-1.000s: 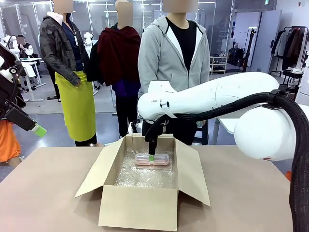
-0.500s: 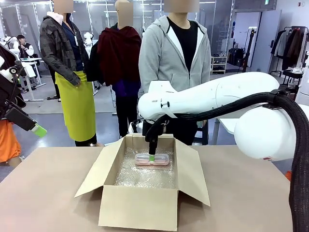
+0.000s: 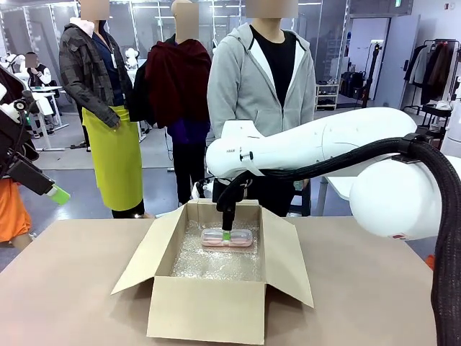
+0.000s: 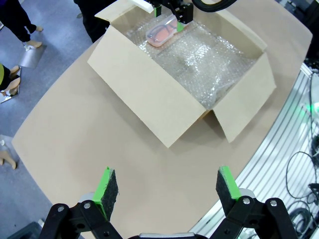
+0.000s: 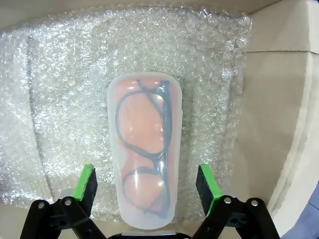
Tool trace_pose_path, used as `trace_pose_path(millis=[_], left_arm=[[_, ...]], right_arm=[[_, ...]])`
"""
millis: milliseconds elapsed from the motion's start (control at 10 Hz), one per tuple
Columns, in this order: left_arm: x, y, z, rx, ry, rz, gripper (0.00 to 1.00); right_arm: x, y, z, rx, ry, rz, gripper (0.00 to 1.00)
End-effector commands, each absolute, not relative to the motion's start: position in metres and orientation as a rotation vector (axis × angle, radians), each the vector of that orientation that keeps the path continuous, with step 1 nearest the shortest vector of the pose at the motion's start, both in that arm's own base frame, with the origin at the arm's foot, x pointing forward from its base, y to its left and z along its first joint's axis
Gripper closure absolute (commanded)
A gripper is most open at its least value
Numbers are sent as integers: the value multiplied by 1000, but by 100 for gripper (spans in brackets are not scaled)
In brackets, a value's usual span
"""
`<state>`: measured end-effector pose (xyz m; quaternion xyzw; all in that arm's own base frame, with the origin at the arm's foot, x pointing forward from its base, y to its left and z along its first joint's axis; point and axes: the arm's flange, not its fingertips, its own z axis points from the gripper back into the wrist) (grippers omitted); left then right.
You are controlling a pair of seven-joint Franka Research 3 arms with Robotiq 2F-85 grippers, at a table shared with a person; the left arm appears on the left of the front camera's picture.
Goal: Pack the glasses set securely to prepare it for shipping.
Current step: Put the Glasses case from the right side of the table into the Package Box.
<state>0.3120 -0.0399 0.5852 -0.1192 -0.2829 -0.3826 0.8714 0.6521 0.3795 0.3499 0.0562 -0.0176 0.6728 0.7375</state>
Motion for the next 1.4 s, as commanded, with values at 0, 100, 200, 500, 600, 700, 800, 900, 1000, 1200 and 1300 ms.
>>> trace_pose_path(millis=[0,100,200,500,600,700,800,900,1000,1200,1300], left_arm=[[311,-39,586,-261,-597,-803,0],[311,-39,586,-261,-597,-803,0],[311,-39,586,-261,-597,-803,0],[311,-39,586,-261,-597,-803,0],[311,-39,586,-261,-597,-803,0],[311,-39,586,-261,-597,-803,0],[311,-39,586,-261,-597,-803,0],[311,-39,586,-261,-597,-803,0],[311,-39,586,-261,-597,-803,0],[311,-39,586,-261,-597,-803,0],[311,-39,586,-261,-597,-803,0]], right_arm=[[651,381,350,123,-39,1480,0],[652,379,350,123,-39,1477,0],[641,380,367,87,-33,1453,0],[601,366,418,84,-10,1423,0],[591,355,432,74,-38,1398,0],[575,342,445,75,-70,1381,0],[550,321,463,81,-114,1354,0],[524,303,478,102,-144,1347,0],[497,283,493,123,-151,1330,0],[445,230,517,180,-298,1245,0],[424,205,524,191,-355,1201,0]])
